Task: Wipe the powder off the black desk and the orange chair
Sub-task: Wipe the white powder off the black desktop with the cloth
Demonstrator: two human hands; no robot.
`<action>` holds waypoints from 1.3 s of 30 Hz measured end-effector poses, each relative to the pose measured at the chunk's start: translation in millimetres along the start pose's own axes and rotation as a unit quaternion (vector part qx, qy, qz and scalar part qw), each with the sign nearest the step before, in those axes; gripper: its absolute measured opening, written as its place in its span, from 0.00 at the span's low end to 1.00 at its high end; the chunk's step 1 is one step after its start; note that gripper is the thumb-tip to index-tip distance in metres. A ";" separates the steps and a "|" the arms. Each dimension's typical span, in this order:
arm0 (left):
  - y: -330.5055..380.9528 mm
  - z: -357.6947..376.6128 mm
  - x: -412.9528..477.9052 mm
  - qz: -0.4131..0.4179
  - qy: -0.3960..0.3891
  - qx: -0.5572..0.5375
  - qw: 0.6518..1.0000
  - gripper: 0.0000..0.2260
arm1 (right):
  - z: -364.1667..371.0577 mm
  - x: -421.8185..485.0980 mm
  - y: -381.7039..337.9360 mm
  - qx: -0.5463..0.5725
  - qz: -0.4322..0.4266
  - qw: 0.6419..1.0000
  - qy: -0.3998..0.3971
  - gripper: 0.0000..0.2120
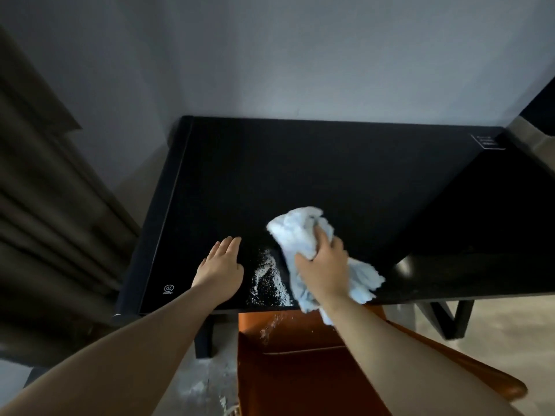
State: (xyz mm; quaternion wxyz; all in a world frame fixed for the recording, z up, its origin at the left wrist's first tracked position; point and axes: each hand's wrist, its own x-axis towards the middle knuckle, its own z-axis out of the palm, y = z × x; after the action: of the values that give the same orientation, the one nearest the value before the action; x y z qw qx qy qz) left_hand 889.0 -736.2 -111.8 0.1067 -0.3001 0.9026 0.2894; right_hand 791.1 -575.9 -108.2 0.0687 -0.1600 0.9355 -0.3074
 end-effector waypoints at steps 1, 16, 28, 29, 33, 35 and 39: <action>-2.8 -2.2 0.7 -0.003 -0.003 0.001 1.000 0.27 | -8.6 10.5 4.9 -0.011 0.020 0.999 0.039 0.32; -12.6 -12.3 30.0 -0.079 -0.031 0.095 0.992 0.26 | 18.9 17.2 -12.5 -0.096 -0.047 0.989 -0.106 0.30; -5.4 -29.5 62.0 -0.109 -0.103 0.123 0.981 0.26 | -24.4 107.7 26.0 -0.151 0.218 0.963 -0.054 0.30; -7.7 -31.4 65.6 -0.110 -0.110 0.120 0.980 0.25 | -17.0 106.8 20.9 -0.152 0.180 0.970 -0.065 0.29; -14.5 -33.6 70.5 -0.104 -0.138 0.117 0.978 0.28 | 17.1 81.9 -10.0 -0.166 0.021 0.983 -0.077 0.26; -12.9 -33.4 67.9 -0.100 -0.148 0.106 0.978 0.32 | 25.1 71.8 -16.8 -0.143 -0.041 0.984 -0.094 0.26; -13.7 -34.4 67.4 -0.095 -0.152 0.120 0.977 0.33 | 12.4 88.5 -16.0 0.101 -0.048 0.990 -0.089 0.24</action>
State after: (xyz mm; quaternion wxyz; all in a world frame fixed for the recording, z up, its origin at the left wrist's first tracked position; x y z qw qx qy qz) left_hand 842.9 -797.7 -114.9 0.3047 -0.3219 0.8714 0.2102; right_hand 714.9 -625.1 -111.3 0.1526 -0.2232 0.8810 -0.3882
